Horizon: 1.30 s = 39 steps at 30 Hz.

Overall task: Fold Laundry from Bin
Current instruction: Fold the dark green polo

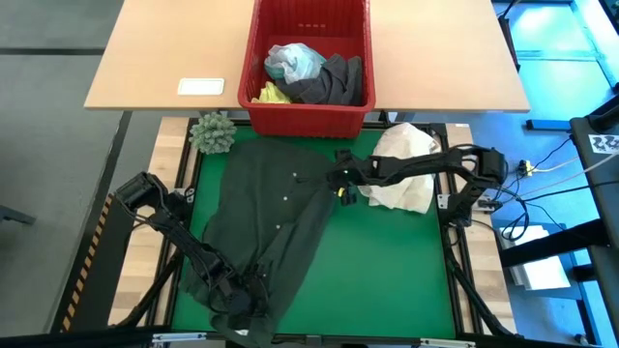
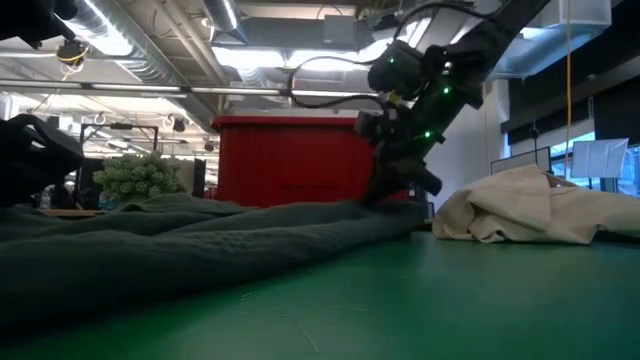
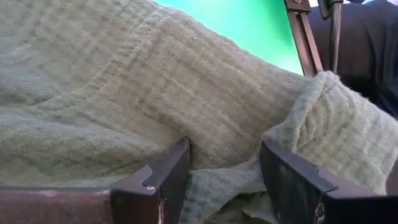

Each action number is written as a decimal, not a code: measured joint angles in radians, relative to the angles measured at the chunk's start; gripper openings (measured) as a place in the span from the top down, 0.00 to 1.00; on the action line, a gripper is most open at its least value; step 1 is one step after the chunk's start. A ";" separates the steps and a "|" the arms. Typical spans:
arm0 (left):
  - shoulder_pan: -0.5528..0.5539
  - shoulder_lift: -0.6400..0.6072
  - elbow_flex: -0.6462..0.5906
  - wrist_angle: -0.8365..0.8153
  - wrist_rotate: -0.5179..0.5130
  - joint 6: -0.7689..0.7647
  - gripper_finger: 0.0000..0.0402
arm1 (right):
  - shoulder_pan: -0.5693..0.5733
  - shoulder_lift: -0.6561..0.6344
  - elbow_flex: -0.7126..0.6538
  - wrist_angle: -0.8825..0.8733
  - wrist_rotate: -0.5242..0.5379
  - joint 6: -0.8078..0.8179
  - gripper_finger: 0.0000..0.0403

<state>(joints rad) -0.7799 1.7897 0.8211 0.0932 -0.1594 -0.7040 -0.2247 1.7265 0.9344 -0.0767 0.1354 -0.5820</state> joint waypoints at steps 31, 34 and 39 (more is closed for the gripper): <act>0.005 -0.157 -0.001 -0.020 -0.128 0.106 0.53 | 0.004 0.026 0.070 -0.006 0.011 0.063 0.48; 0.007 -0.165 -0.001 -0.057 -0.165 0.103 0.53 | 0.023 0.026 0.124 -0.071 0.031 0.076 0.40; 0.007 -0.203 -0.001 -0.261 -0.286 -0.013 0.53 | 0.050 0.025 0.184 -0.215 0.055 0.077 0.39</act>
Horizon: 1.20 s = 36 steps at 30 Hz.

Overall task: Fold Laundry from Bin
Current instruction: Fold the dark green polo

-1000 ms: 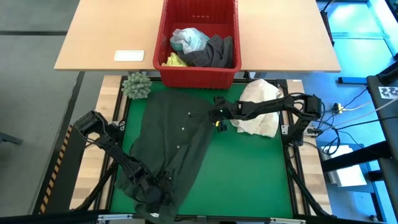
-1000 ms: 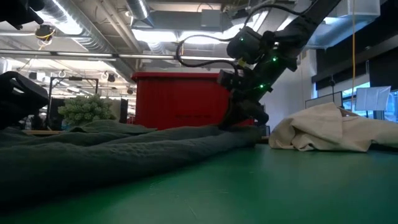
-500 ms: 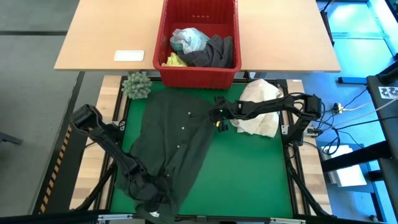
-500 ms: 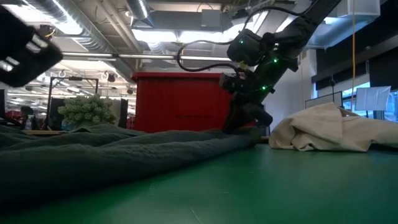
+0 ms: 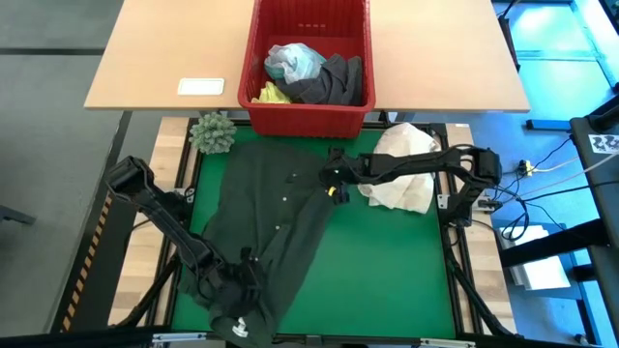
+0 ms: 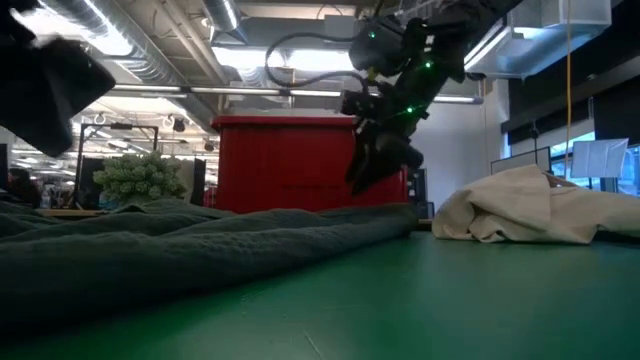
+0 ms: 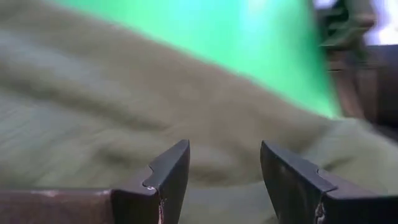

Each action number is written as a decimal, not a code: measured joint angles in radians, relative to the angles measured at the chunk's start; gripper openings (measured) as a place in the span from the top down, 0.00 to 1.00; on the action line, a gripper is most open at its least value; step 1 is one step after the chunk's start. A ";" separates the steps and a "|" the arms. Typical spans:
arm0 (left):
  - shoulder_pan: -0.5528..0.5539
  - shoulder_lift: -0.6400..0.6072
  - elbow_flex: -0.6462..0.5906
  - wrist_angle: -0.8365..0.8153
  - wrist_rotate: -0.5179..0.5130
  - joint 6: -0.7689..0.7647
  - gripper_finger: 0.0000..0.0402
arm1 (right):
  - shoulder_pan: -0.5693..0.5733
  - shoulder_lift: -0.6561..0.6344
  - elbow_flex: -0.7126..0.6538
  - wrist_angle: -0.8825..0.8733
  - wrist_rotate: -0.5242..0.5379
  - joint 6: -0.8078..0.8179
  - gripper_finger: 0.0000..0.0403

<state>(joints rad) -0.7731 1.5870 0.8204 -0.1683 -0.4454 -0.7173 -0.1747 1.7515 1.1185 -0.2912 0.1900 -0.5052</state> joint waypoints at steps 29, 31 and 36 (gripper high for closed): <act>0.136 -0.116 -0.017 -0.272 0.129 -0.187 0.53 | 0.004 0.000 0.002 -0.138 0.000 0.029 0.48; 0.116 -0.156 -0.061 -0.256 0.122 -0.237 0.53 | 0.004 0.000 0.002 -0.138 0.000 0.029 0.48; 0.071 -0.232 -0.201 -0.092 0.133 -0.378 0.53 | 0.004 0.000 0.002 -0.131 -0.005 0.029 0.48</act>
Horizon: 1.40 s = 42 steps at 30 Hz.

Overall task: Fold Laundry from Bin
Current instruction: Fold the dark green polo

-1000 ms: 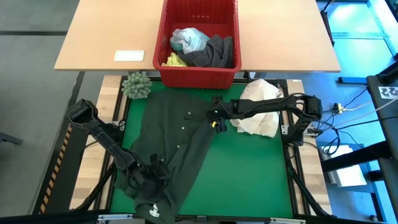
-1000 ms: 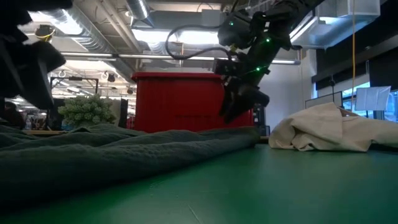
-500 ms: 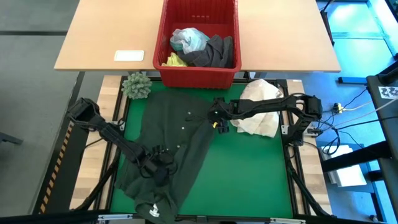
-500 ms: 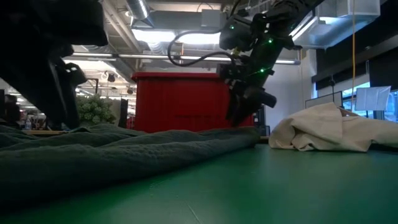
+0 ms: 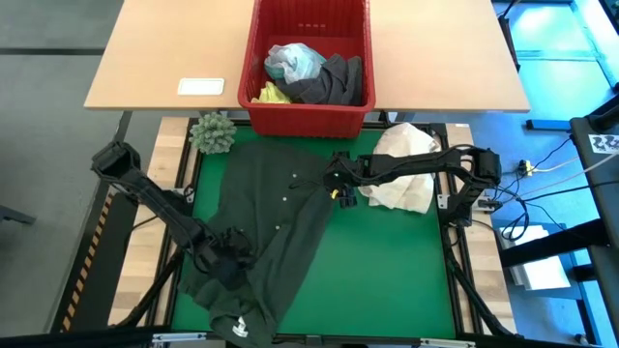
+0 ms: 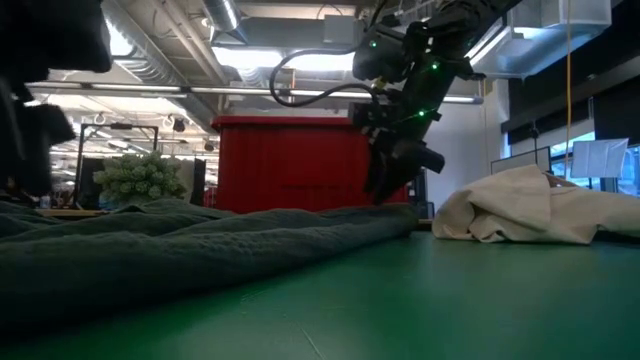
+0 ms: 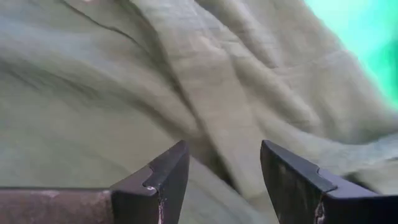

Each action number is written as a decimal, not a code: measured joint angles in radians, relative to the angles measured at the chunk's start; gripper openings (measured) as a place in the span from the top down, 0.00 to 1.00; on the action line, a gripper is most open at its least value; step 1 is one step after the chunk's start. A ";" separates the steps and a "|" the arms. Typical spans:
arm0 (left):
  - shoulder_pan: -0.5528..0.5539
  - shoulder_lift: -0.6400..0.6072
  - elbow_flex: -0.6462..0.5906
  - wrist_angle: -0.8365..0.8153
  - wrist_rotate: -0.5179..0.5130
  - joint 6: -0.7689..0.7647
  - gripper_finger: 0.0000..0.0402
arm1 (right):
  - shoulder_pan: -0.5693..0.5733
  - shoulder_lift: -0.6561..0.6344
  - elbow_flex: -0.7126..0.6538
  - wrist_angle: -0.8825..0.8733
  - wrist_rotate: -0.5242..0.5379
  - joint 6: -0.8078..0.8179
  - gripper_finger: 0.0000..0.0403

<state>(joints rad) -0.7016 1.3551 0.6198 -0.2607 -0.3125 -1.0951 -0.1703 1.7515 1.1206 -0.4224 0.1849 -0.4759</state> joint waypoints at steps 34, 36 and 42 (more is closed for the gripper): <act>0.027 0.042 -0.110 0.210 0.109 -0.038 0.53 | 0.000 0.000 0.000 0.032 -0.009 -0.001 0.48; 0.032 0.073 -0.110 0.234 0.136 -0.045 0.53 | 0.000 0.000 0.000 0.032 -0.009 -0.001 0.48; 0.049 0.129 -0.109 0.334 0.177 -0.021 0.53 | 0.000 0.000 0.000 0.032 -0.009 -0.009 0.48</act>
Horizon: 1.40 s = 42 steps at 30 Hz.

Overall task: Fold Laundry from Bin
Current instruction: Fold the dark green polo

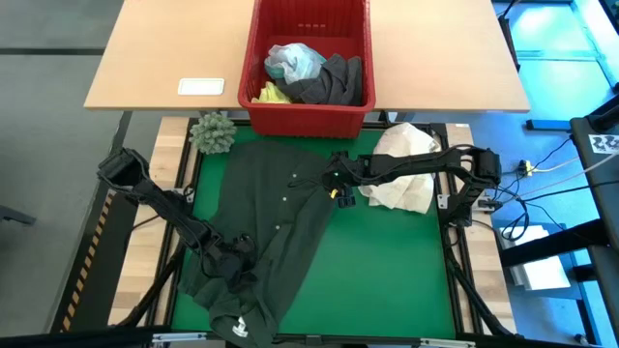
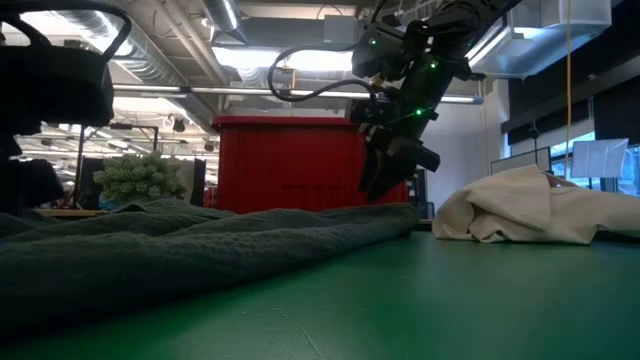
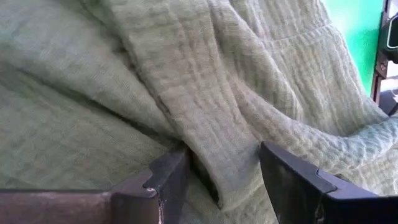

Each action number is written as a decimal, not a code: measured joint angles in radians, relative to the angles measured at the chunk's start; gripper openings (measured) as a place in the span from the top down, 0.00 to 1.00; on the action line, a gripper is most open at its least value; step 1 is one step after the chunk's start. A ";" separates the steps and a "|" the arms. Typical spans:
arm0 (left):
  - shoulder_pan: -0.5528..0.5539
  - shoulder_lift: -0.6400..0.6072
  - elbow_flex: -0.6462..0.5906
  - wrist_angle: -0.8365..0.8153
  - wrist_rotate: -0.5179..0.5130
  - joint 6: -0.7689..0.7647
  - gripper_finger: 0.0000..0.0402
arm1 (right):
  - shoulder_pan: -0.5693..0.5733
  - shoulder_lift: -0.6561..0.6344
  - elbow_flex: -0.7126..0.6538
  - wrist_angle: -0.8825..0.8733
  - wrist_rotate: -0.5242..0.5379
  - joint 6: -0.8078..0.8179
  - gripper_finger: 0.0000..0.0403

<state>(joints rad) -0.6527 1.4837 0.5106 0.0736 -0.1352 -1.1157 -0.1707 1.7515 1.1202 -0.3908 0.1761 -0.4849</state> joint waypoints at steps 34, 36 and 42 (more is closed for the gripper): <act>0.021 -0.073 -0.001 0.035 0.127 0.056 0.98 | -0.138 0.000 -0.047 -0.027 -0.230 -0.117 0.48; 0.037 -0.073 -0.001 0.036 0.142 0.076 0.98 | -0.138 0.000 -0.059 -0.025 -0.230 -0.104 0.48; 0.088 -0.073 -0.001 0.044 0.196 0.131 0.96 | -0.138 0.000 -0.070 -0.028 -0.230 -0.091 0.48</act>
<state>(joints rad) -0.5647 1.4105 0.5098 0.1177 0.0611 -0.9851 -0.3084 1.7515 1.0504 -0.4186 -0.0536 -0.5758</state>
